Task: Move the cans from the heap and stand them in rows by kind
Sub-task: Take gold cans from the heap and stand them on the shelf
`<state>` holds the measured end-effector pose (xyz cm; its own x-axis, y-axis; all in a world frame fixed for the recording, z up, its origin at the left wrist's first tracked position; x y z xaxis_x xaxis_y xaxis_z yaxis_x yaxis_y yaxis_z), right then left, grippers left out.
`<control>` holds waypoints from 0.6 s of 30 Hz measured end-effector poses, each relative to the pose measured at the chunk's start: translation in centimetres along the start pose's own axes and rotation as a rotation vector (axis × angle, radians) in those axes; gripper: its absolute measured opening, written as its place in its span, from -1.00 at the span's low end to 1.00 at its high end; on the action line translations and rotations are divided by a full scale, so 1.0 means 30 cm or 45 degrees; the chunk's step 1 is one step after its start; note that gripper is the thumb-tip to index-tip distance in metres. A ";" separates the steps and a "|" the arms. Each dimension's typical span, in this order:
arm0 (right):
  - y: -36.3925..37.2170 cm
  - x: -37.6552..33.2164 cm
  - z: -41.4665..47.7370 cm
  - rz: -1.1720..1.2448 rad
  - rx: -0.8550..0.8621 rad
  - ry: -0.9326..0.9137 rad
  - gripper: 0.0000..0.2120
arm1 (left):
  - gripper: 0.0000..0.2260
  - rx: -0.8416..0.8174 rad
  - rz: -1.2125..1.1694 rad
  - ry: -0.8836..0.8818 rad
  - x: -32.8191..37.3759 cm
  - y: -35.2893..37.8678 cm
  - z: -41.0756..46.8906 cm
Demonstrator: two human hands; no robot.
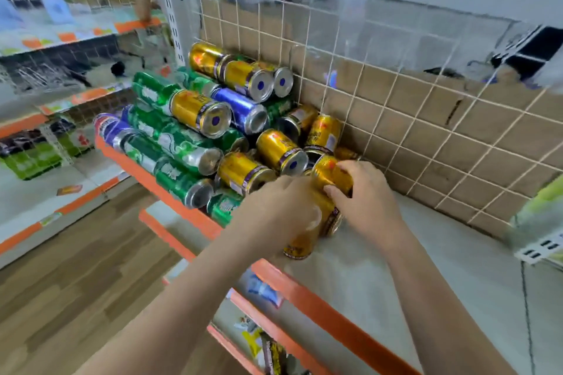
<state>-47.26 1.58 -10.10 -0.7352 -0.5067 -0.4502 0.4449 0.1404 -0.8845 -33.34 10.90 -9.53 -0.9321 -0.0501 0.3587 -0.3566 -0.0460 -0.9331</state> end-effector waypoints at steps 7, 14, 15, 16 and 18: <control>0.044 0.004 0.152 -0.225 -0.171 0.226 -0.37 | -0.46 -0.445 0.040 0.214 -0.051 0.044 0.122; 0.065 -0.002 0.191 -0.380 -0.168 0.333 -0.29 | -0.34 -0.540 -0.001 0.311 -0.094 0.034 0.143; 0.061 -0.001 0.189 -0.367 -0.149 0.340 -0.30 | -0.37 -0.527 -0.024 0.303 -0.096 0.036 0.144; 0.054 0.000 0.185 -0.352 -0.128 0.349 -0.30 | -0.41 -0.512 -0.046 0.298 -0.098 0.039 0.145; 0.033 0.003 0.166 -0.278 -0.057 0.381 -0.33 | -0.45 -0.484 -0.082 0.297 -0.103 0.043 0.146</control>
<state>-44.35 -2.56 -10.40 -0.9304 -0.2583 -0.2601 0.2430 0.0968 -0.9652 -30.65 6.63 -11.75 -0.8810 0.1695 0.4418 -0.3716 0.3302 -0.8677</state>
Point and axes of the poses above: each hand's wrist, its own z-axis towards the middle knuckle, its own y-axis out of the palm, x = y × z, the point moved 1 cm from there along z, towards the middle knuckle, and after that the axes turned 7 degrees about -x, right-handed, at the moved point
